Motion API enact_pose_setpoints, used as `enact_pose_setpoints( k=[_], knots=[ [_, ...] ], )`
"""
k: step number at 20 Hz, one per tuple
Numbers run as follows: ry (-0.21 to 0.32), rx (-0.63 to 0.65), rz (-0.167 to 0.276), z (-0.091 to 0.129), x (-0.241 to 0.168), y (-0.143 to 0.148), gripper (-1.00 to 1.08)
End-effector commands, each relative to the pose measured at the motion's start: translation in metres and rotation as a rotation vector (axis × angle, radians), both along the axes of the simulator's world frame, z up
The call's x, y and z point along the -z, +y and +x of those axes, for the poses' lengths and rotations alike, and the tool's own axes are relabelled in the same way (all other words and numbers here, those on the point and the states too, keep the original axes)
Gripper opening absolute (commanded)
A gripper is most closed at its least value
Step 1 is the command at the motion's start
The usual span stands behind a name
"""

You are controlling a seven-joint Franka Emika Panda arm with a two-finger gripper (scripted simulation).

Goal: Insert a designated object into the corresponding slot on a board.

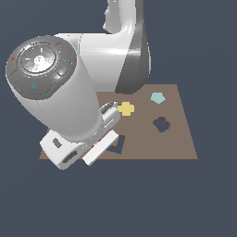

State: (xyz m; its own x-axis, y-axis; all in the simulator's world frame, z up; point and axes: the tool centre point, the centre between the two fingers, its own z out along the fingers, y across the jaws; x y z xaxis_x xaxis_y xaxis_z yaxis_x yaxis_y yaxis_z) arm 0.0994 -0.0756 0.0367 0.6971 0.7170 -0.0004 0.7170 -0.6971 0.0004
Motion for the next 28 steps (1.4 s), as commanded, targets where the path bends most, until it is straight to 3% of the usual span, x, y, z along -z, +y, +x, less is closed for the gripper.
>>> enact_pose_setpoints(
  k=[1, 14, 28],
  knots=[
    [-0.001, -0.101, 0.000, 0.006, -0.001, 0.010, -1.00],
    [0.000, -0.455, 0.000, 0.018, -0.003, 0.047, -1.00],
    [-0.001, -0.525, 0.000, 0.018, 0.004, 0.055, -1.00]
  ],
)
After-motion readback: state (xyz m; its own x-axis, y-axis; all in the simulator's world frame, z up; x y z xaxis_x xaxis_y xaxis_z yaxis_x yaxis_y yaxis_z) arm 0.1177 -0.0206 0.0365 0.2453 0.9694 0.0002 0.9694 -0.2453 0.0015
